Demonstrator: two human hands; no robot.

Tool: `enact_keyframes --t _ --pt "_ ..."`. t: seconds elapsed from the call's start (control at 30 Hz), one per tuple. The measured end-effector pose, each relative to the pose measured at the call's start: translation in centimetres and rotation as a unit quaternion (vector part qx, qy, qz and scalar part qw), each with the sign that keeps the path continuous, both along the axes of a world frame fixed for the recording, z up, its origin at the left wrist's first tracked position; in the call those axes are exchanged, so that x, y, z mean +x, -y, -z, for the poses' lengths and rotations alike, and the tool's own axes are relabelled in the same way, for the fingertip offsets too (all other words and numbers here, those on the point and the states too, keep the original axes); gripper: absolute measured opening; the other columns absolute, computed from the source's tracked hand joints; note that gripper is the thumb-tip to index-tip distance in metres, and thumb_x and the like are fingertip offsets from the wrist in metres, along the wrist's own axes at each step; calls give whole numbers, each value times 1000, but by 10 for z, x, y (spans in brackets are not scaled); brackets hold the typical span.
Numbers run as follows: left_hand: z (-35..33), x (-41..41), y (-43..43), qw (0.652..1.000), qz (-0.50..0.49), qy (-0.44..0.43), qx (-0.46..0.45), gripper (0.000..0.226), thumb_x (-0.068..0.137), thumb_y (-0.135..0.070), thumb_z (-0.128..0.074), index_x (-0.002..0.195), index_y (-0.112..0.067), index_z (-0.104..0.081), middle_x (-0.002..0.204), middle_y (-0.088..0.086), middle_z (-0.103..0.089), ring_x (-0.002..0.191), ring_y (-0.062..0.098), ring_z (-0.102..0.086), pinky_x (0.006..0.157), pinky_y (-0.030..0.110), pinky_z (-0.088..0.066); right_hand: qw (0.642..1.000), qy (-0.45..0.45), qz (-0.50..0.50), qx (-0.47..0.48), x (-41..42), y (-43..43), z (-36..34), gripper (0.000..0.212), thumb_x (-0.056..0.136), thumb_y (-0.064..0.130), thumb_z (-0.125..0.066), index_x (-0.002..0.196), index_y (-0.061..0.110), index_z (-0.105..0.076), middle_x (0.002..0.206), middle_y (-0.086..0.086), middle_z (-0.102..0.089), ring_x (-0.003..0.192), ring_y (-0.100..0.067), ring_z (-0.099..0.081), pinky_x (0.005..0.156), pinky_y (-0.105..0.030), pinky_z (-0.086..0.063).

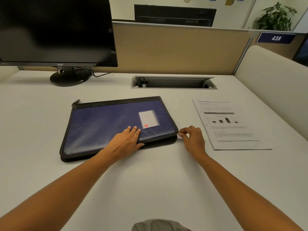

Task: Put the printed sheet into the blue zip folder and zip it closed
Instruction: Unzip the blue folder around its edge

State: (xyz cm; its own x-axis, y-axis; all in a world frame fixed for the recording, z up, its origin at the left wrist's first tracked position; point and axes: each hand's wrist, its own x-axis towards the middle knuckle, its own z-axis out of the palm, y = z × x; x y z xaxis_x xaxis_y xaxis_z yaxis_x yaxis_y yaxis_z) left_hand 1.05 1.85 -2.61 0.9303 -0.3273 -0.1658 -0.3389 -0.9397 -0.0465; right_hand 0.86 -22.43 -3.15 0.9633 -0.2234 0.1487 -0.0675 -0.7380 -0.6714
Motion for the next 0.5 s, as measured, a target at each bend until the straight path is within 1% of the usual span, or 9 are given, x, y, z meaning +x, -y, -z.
enact_keyframes --t 0.17,0.3,0.43,0.5 --pt "-4 3 10 1000 2 -12 9 66 95 -49 -22 146 -8 -10 154 15 -17 141 32 -20 111 41 -29 999 0 19 37 -3 -3 3 19 90 20 -56 103 10 -66 108 -10 -61 90 -10 -41 75 -24 -34" --pt "-4 4 17 1000 -3 -17 2 63 97 -46 -21 145 -7 -12 154 16 -19 140 33 -21 112 41 -26 997 -5 10 74 -13 -15 8 20 89 17 -57 105 10 -65 109 -14 -59 86 -11 -43 78 -21 -37" --pt "-6 5 25 1000 -8 -22 -6 63 97 -46 -21 145 -5 -13 153 17 -20 140 34 -21 112 41 -26 995 -4 1 95 -19 -33 13 18 88 17 -58 103 10 -66 109 -14 -58 87 -11 -45 79 -20 -40" --pt "-6 6 27 1000 -11 -21 -9 63 97 -45 -21 144 -5 -14 153 17 -21 139 34 -23 111 41 -27 995 -3 -17 103 -22 -43 14 17 88 17 -59 101 10 -66 110 -13 -58 89 -12 -47 82 -20 -42"
